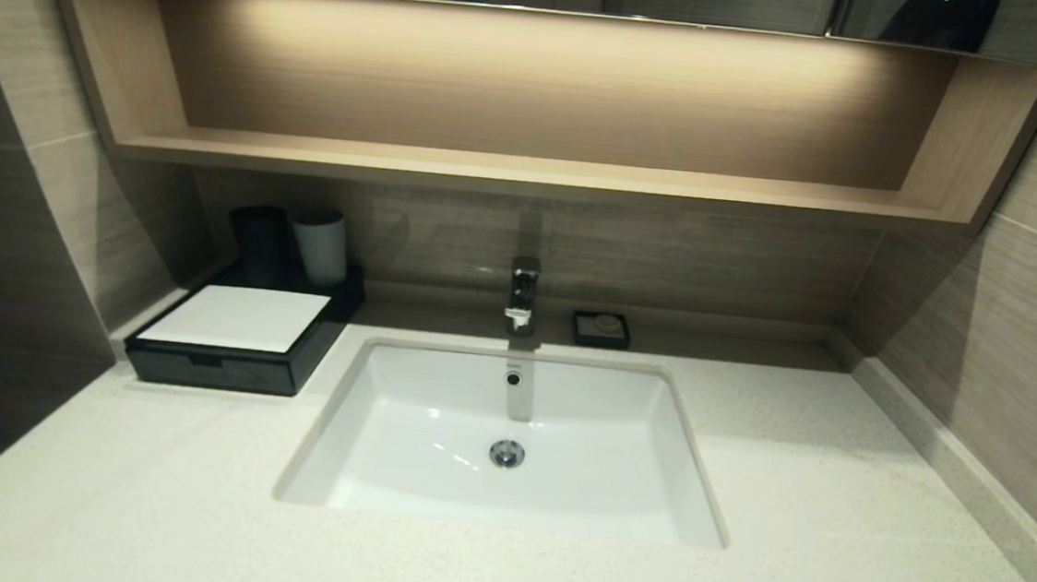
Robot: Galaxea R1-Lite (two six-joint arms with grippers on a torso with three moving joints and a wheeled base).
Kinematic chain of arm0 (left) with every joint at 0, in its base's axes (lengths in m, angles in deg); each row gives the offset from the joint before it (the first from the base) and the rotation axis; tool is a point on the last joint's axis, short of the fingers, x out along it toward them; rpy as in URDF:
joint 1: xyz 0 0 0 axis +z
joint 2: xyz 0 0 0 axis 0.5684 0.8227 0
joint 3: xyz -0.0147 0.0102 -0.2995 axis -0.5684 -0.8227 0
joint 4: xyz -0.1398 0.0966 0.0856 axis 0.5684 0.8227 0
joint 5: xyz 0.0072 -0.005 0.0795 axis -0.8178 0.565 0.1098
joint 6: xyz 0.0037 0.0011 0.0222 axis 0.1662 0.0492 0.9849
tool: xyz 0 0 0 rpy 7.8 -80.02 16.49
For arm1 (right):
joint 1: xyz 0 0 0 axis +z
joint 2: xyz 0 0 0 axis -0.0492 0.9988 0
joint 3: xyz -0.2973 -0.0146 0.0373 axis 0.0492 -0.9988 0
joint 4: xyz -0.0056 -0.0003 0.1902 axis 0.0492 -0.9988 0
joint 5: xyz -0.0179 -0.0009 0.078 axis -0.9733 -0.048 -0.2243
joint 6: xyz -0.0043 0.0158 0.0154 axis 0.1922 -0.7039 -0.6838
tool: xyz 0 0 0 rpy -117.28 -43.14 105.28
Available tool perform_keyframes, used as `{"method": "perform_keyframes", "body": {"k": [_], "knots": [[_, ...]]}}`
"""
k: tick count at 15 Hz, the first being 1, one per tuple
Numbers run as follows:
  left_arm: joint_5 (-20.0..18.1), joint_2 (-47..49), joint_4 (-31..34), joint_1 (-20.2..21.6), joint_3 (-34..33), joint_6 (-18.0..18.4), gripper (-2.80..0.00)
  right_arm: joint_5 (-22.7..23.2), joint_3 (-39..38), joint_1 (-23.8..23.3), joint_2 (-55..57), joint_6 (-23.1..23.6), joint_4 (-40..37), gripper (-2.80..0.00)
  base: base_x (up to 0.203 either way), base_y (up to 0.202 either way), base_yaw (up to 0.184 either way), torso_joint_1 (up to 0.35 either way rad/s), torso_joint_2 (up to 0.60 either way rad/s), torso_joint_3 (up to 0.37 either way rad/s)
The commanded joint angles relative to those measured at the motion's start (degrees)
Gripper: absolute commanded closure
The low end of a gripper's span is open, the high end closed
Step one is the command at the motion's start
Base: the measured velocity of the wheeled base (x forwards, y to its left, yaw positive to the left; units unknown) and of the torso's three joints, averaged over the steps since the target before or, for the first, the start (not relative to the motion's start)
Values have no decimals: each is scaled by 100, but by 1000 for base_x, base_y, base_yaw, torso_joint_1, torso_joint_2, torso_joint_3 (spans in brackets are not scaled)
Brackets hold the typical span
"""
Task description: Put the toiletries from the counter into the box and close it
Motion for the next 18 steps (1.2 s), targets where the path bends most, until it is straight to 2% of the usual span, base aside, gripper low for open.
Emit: {"method": "perform_keyframes", "body": {"k": [1,18], "knots": [[1,-2,-5,0,-114,2,0,-1,-9,1,0,4,1,0,0,0,0,0,0,0],[1,-2,-5,0,-114,2,0,-1,-9,1,0,-8,1,0,0,0,0,0,0,0]]}}
